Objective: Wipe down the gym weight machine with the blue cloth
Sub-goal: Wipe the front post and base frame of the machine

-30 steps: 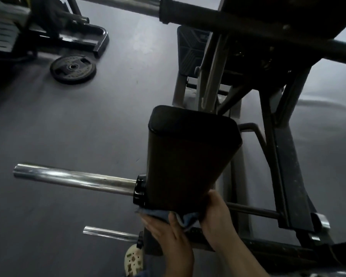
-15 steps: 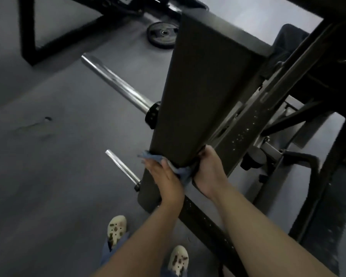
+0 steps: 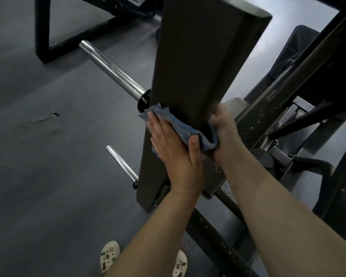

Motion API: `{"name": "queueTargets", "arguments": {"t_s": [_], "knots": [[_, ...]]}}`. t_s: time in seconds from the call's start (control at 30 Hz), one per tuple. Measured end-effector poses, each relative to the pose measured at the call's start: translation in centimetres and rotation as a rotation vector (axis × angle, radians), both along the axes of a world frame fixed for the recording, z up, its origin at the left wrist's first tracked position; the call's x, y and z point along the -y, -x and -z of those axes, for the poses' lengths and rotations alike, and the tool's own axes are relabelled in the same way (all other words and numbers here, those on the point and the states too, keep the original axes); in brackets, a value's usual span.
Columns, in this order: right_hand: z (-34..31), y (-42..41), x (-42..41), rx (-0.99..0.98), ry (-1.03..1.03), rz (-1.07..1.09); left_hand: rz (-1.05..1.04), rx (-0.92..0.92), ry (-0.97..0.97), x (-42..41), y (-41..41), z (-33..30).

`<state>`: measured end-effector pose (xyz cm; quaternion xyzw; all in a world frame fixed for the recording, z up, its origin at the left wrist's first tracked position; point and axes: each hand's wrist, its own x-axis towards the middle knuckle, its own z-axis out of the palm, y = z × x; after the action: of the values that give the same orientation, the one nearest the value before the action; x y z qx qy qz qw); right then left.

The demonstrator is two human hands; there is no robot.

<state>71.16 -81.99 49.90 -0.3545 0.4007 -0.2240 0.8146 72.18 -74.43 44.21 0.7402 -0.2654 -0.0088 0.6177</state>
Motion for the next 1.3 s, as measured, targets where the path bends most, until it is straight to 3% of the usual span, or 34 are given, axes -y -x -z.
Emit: {"name": "queueTargets", "arguments": {"t_s": [0.2, 0.37, 0.5, 0.8, 0.93, 1.03, 1.1, 1.3], "knots": [[2.2, -1.3, 0.7, -0.095, -0.061, -0.259, 0.086, -0.034, -0.014, -1.3, -1.5, 1.4], [4.0, -0.6, 0.0, -0.046, -0.085, -0.283, 0.084, -0.195, 0.0, -1.8, -1.8, 3.1], [5.8, -0.5, -0.9, -0.162, -0.147, -0.321, 0.045, -0.376, -0.025, -2.6, -2.2, 4.7], [9.1, 1.3, -3.6, -0.219, -0.202, -0.306, -0.028, -0.656, -0.204, -4.1, -3.6, 7.9], [8.7, 2.6, -4.6, -0.031, -0.216, -0.172, -0.011, -0.582, -0.279, -4.3, -3.2, 6.1], [8.2, 2.9, -5.1, 0.099, -0.088, -0.036, 0.007, -0.399, -0.204, -3.7, -3.8, 4.0], [8.1, 2.6, -5.3, 0.165, -0.084, 0.016, 0.021, -0.383, -0.159, -2.8, -4.7, 3.2], [8.8, 0.4, -5.5, -0.049, -0.166, -0.021, -0.02, -0.411, -0.155, -2.3, -5.7, 4.7]]}}
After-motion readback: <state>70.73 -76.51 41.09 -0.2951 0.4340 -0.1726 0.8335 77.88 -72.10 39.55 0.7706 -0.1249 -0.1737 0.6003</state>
